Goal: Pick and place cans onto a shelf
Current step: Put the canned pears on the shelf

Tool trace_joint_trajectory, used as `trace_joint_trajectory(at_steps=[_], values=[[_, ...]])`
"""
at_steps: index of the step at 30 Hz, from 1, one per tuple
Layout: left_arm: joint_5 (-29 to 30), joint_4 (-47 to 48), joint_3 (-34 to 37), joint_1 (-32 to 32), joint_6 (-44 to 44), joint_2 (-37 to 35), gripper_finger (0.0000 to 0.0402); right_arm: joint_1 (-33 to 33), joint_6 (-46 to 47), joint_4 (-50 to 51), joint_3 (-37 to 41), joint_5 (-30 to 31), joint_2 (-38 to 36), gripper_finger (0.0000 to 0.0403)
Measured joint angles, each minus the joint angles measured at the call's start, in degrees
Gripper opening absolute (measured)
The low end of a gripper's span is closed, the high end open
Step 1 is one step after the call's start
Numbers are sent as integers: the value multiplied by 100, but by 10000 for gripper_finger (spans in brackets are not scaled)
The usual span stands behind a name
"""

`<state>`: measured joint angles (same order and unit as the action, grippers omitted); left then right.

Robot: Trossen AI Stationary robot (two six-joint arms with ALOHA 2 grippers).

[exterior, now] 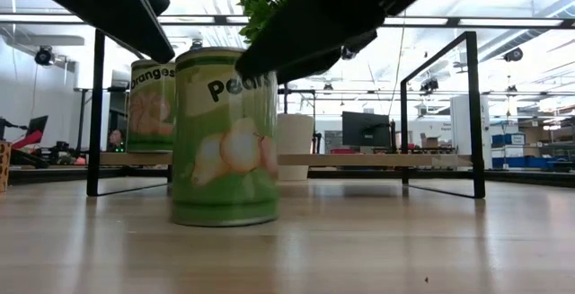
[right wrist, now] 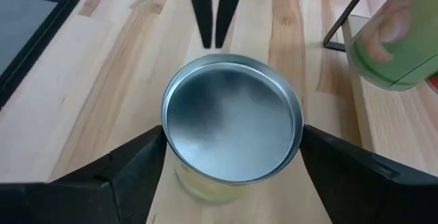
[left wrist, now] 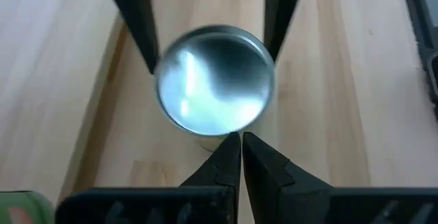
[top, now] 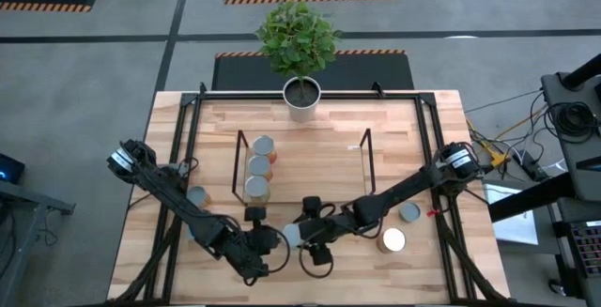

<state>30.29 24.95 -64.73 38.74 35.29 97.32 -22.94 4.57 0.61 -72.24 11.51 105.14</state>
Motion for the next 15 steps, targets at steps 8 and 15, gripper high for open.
trace_joint_trajectory(at_steps=[8,15], values=[[66,0,0,0,-22,2,0,0,123,-224,132,3,0,303],[73,20,7,50,-122,-138,0,-2,156,-193,139,-18,-34,284]])
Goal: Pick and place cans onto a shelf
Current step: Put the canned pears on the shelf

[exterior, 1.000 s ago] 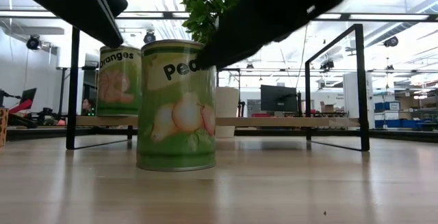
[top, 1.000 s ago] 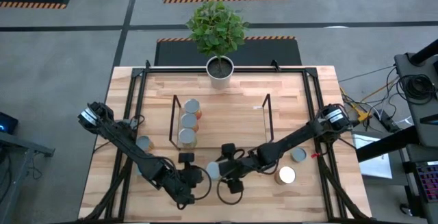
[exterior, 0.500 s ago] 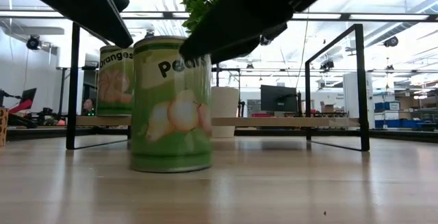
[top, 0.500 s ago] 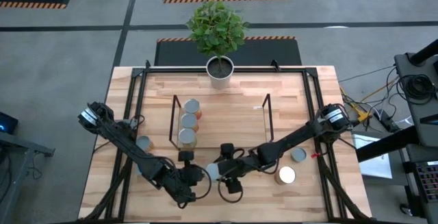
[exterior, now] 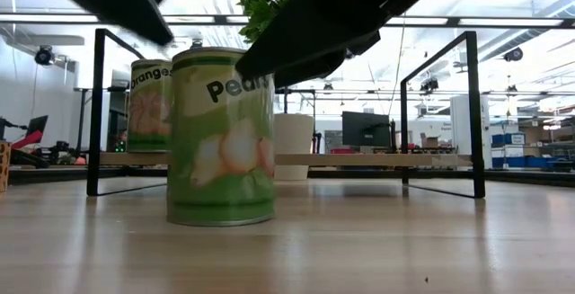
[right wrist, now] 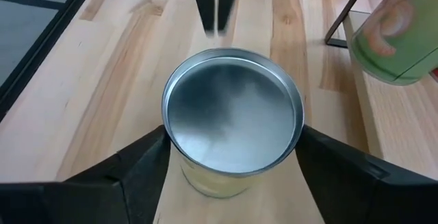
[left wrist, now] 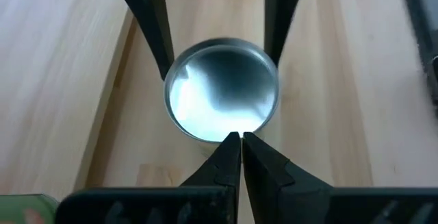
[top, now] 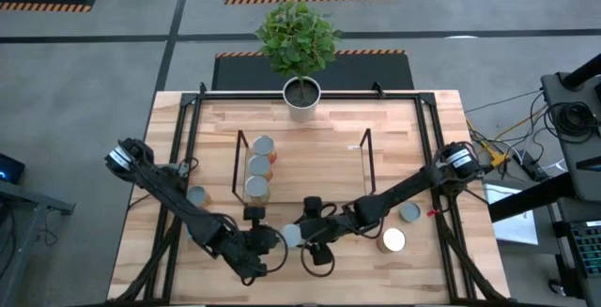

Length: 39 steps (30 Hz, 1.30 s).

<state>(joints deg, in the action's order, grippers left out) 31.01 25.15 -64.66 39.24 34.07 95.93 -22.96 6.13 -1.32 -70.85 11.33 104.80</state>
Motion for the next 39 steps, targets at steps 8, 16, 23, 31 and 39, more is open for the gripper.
trace_joint_trajectory(at_steps=[8,16,23,31,39], values=[[736,305,-2,207,-82,-664,0,-2,72,204,0,5,-168,283],[2001,330,0,277,-467,-1138,0,1,224,380,0,33,-651,283],[3537,327,-107,258,-957,-1390,0,79,496,475,0,915,-996,283],[4961,328,-566,245,-1725,-1446,0,186,1708,448,123,3145,-805,279],[4969,320,-852,228,-2104,-1444,0,211,2141,373,156,3451,-532,276]])
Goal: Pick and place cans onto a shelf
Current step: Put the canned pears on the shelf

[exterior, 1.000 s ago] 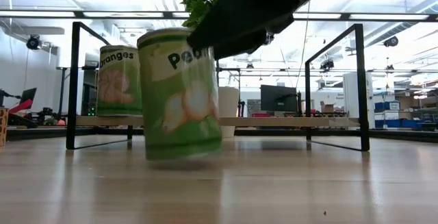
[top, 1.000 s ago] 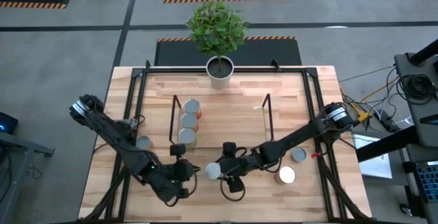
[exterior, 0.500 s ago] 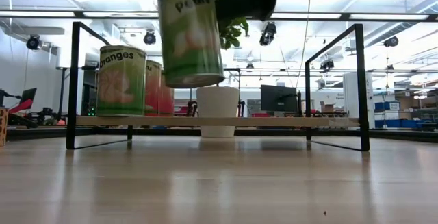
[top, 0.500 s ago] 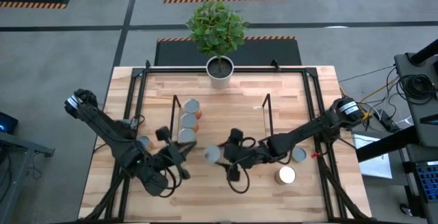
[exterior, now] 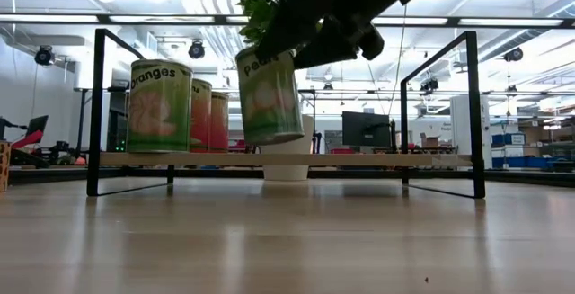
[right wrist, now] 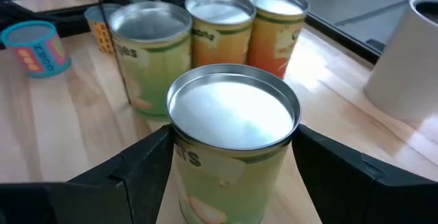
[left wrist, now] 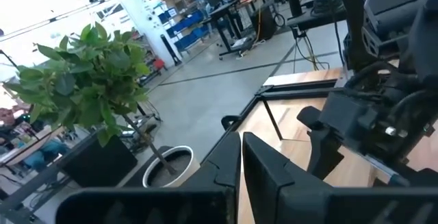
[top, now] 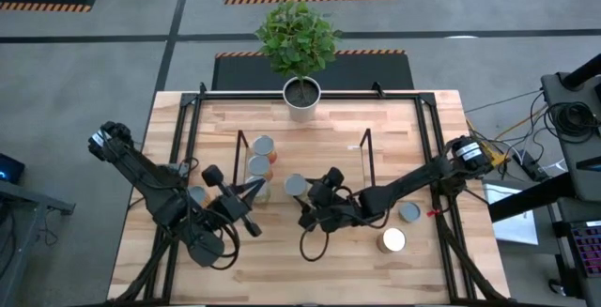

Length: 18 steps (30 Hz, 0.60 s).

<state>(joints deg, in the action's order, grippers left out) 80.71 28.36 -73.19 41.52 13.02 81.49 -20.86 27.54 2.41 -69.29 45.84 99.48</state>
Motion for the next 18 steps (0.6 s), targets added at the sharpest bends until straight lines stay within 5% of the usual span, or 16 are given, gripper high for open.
trace_joint_trajectory(at_steps=[18], values=[[-4,5,-93,-76,-276,27,0,17,605,-154,355,221,0,289]])
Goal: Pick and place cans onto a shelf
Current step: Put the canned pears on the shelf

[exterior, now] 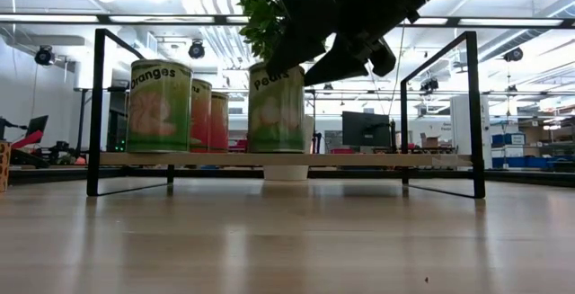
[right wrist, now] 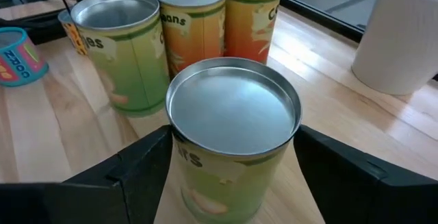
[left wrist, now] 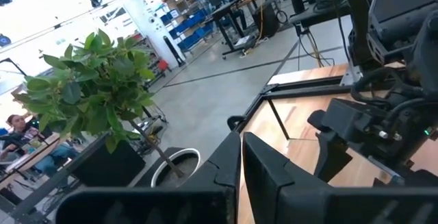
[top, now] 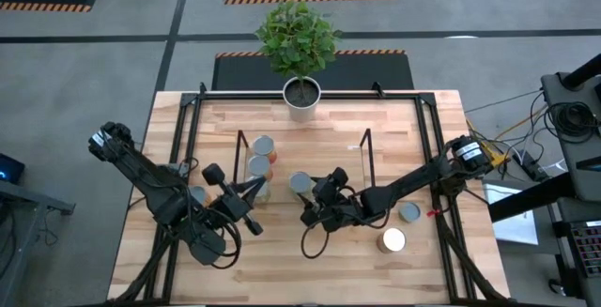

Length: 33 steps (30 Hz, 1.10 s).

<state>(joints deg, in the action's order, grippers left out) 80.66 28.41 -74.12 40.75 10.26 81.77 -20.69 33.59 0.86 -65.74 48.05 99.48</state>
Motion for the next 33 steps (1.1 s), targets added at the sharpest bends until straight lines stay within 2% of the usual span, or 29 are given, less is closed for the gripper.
trace_joint_trajectory(at_steps=[7,11,15,19,23,27,33], values=[[-2,-1,1,0,-57,62,0,0,28,90,-15,-31,0,326],[-13,13,1,5,-75,62,0,-2,34,420,-184,-196,-107,333],[-22,233,1,9,-37,62,0,-2,-6,1263,-532,-902,-361,328],[-43,394,0,9,43,62,0,0,-244,2529,-1029,-1791,-606,327],[-223,406,1,9,70,62,0,27,-464,3724,-1409,-2001,-712,321],[-227,408,1,9,73,62,0,282,-617,4043,-1385,-1999,-743,271],[-229,419,1,9,74,62,0,819,-743,3972,-1058,-1998,-699,143]])
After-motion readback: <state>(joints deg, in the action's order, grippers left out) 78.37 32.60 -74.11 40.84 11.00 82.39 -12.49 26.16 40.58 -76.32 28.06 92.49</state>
